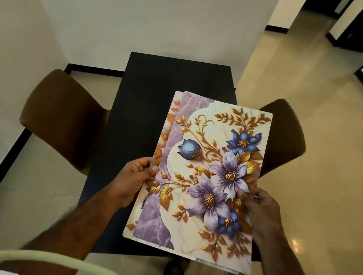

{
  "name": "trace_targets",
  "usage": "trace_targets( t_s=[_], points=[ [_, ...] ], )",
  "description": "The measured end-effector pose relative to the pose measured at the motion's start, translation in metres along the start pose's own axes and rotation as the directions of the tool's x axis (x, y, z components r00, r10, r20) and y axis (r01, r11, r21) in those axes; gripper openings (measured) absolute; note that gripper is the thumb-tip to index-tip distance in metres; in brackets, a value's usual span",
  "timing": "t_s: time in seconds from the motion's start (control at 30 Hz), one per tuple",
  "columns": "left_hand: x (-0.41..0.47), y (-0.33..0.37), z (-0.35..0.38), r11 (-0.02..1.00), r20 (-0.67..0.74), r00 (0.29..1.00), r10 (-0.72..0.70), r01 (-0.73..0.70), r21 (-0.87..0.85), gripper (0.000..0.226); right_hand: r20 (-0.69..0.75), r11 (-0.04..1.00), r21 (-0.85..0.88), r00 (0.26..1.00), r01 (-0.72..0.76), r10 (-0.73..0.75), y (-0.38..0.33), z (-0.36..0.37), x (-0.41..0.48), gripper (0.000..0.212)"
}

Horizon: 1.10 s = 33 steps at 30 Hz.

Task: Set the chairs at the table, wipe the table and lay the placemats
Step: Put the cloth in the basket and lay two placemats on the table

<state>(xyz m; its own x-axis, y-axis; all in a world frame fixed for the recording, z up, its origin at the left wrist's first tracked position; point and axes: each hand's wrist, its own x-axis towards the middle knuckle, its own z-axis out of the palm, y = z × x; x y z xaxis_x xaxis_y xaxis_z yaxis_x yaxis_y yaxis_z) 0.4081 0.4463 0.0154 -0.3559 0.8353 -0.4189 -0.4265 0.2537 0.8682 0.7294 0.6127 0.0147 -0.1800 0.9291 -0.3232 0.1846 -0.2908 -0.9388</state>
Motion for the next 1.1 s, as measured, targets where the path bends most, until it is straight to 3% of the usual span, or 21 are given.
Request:
trace_targets(
  t_s=[0.37, 0.5, 0.63, 0.67, 0.73, 0.77, 0.87, 1.0, 1.1],
  points=[
    [0.142, -0.006, -0.006, 0.997, -0.271, 0.961, -0.055, 0.038, -0.068, 0.021, 0.193, 0.984, -0.066, 0.965, -0.166, 0.176, -0.007, 0.042, 0.198, 0.019],
    [0.187, 0.004, -0.042, 0.999, -0.389, 0.921, -0.032, 0.015, -0.046, 0.02, 0.175, 0.988, -0.024, 0.972, -0.155, 0.157, -0.016, 0.043, 0.266, 0.041],
    [0.215, 0.018, -0.108, 0.996, -0.457, 0.889, -0.034, 0.067, 0.056, 0.023, 0.11, 0.981, -0.051, 0.976, -0.186, 0.19, -0.008, 0.023, 0.332, 0.016],
    [0.218, 0.023, -0.123, 0.995, -0.461, 0.887, -0.037, 0.075, 0.064, 0.027, 0.094, 0.98, -0.054, 0.976, -0.192, 0.196, -0.006, 0.016, 0.346, 0.025],
    [0.227, 0.034, -0.148, 0.994, -0.477, 0.878, -0.046, 0.087, 0.063, 0.04, 0.06, 0.978, -0.088, 0.979, -0.191, 0.196, -0.008, 0.007, 0.37, 0.075],
    [0.231, 0.039, -0.158, 0.993, -0.484, 0.874, -0.047, 0.094, 0.075, 0.049, 0.055, 0.979, -0.096, 0.982, -0.178, 0.183, -0.009, 0.005, 0.38, 0.085],
    [0.247, 0.048, -0.189, 0.99, -0.508, 0.86, -0.057, 0.115, 0.084, 0.059, 0.026, 0.973, -0.126, 0.98, -0.194, 0.199, -0.007, 0.009, 0.41, 0.041],
    [0.27, 0.046, -0.221, 0.987, -0.55, 0.832, -0.068, 0.136, 0.083, 0.055, 0.041, 0.958, -0.198, 0.975, -0.205, 0.217, -0.006, 0.027, 0.431, 0.053],
    [0.287, 0.035, -0.227, 0.981, -0.545, 0.833, -0.092, 0.169, 0.093, 0.037, 0.062, 0.949, -0.207, 0.965, -0.237, 0.254, 0.0, 0.034, 0.441, 0.042]
  ],
)
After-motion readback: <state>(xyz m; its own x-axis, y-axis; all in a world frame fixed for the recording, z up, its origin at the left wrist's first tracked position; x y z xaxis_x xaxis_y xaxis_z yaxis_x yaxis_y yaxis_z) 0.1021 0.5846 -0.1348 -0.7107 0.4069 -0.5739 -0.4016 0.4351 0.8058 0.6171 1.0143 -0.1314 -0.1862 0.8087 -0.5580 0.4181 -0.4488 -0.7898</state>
